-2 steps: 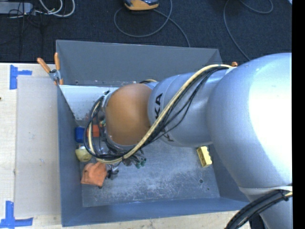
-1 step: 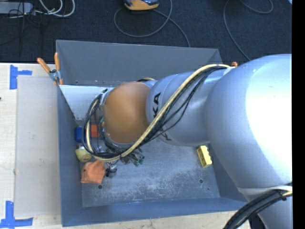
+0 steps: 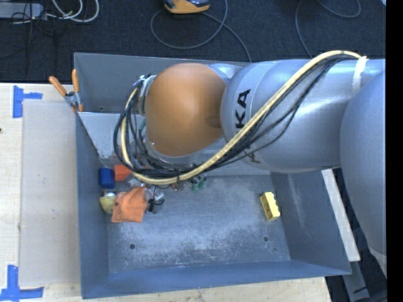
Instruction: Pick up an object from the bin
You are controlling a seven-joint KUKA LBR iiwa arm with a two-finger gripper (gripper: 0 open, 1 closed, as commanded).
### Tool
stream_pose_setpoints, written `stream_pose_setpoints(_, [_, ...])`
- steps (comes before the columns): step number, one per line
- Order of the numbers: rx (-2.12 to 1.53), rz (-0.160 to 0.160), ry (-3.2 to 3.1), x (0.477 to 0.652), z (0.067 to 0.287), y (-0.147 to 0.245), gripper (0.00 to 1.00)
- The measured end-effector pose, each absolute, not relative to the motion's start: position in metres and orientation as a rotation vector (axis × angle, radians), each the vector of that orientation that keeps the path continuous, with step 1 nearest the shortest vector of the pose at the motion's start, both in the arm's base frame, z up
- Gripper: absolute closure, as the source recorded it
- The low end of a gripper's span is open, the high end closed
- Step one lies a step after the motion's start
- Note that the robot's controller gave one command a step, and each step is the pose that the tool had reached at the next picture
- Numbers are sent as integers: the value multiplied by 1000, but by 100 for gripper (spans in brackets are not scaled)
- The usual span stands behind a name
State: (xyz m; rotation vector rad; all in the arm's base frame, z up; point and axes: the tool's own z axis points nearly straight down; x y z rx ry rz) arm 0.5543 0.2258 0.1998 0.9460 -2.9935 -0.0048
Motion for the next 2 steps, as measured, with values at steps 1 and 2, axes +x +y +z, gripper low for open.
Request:
stream_pose_setpoints(1, [944, -5, -2994, 554, 200, 226, 100])
stream_pose_setpoints(2, [949, -5, -2988, 549, 257, 225, 100])
